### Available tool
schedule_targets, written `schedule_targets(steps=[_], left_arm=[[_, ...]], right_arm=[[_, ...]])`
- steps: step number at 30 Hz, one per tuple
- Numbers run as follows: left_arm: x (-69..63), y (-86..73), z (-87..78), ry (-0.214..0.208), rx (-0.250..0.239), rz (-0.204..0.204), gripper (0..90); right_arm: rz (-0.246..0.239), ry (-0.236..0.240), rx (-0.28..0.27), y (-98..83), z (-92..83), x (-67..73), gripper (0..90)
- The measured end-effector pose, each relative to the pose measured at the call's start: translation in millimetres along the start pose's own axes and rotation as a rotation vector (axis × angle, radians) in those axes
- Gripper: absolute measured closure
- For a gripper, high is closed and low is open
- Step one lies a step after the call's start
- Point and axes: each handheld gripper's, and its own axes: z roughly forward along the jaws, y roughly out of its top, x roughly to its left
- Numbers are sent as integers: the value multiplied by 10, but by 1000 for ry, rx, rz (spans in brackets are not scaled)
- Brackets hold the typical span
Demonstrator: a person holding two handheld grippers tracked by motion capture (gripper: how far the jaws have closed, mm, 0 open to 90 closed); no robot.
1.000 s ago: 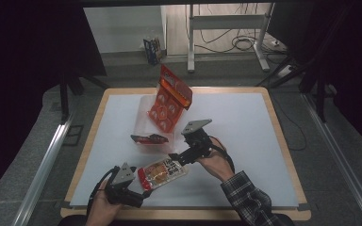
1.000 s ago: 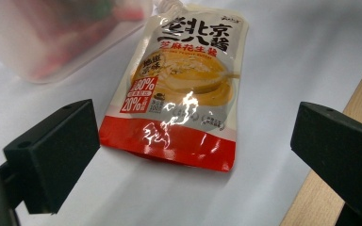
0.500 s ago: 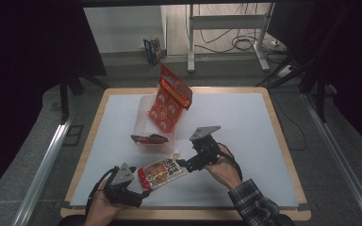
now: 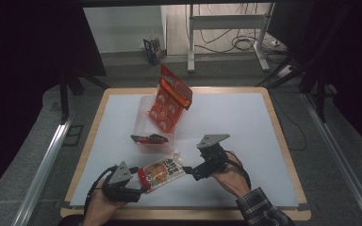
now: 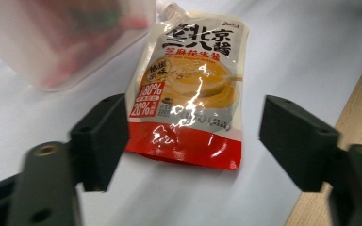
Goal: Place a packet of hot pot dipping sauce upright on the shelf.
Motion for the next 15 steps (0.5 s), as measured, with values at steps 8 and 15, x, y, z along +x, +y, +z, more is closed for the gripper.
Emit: schedule_targets(steps=[8, 15], left_arm=[[125, -19, 12, -41, -7, -28, 581], [205, -22, 110, -71, 17, -37, 840]], right_arm=[[20, -13, 22, -160, 2, 17, 0], [28, -5, 34, -208, 90, 17, 0]])
